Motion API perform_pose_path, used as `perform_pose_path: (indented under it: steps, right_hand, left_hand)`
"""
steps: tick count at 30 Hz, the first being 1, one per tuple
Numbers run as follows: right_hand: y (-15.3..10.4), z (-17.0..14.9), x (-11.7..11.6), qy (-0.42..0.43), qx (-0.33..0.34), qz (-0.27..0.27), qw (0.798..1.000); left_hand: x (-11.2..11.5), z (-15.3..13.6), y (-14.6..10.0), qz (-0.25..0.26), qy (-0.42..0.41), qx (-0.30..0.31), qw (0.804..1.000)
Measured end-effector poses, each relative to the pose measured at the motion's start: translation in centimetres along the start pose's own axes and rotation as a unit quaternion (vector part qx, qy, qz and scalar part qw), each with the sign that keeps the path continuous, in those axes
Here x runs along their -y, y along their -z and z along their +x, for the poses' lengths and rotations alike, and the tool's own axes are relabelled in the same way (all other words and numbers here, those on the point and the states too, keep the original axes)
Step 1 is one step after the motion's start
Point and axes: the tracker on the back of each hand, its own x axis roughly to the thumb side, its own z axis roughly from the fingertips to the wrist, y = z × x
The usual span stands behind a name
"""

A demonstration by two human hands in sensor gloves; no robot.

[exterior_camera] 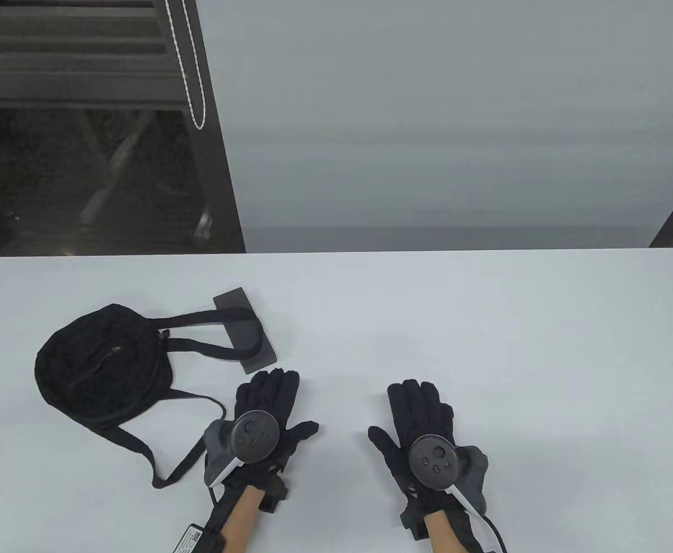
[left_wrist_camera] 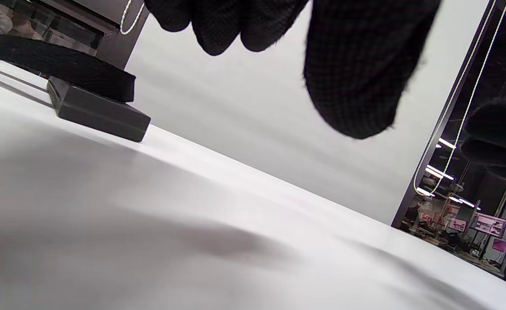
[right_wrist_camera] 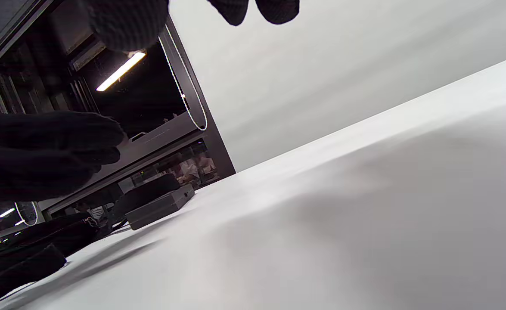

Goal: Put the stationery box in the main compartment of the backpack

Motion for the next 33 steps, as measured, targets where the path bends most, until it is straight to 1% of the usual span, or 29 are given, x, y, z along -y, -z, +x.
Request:
perform_pose_path:
  steps: [3, 11, 14, 22, 27, 29, 33]
  right_hand:
    - [0.0, -0.1, -0.1, 0.001, 0.001, -0.002, 1.000]
    - [0.0, -0.2, -0.2, 0.007, 0.003, -0.007, 1.000]
    - [0.0, -0.2, -0.2, 0.009, 0.003, -0.006, 1.000]
    - [0.0, -0.2, -0.3, 0.011, 0.004, -0.004, 1.000]
    - [-0.2, 0.0, -0.1, 0.015, 0.009, -0.009, 1.000]
    - [-0.1, 0.0, -0.1, 0.018, 0.010, -0.009, 1.000]
    - [-0.2, 0.4, 0.1, 0.019, 0.019, -0.012, 1.000]
  left_hand:
    - [0.0, -0.1, -0.2, -0.005, -0.021, -0.004, 1.000]
    - [-0.2, -0.2, -0.4, 0.000, -0.019, -0.003, 1.000]
    - [-0.1, -0.1, -0.4, -0.010, -0.017, -0.003, 1.000]
    - [-0.2, -0.1, -0.5, -0.010, -0.016, -0.004, 1.000]
    - [-1.6, -0.7, -0.8, 0.001, -0.011, -0.008, 1.000]
    - [-2.6, -1.5, -0.9, 0.003, 0.002, -0.018, 1.000]
    - [-5.3, -4.5, -1.1, 0.008, 0.025, -0.049, 0.998]
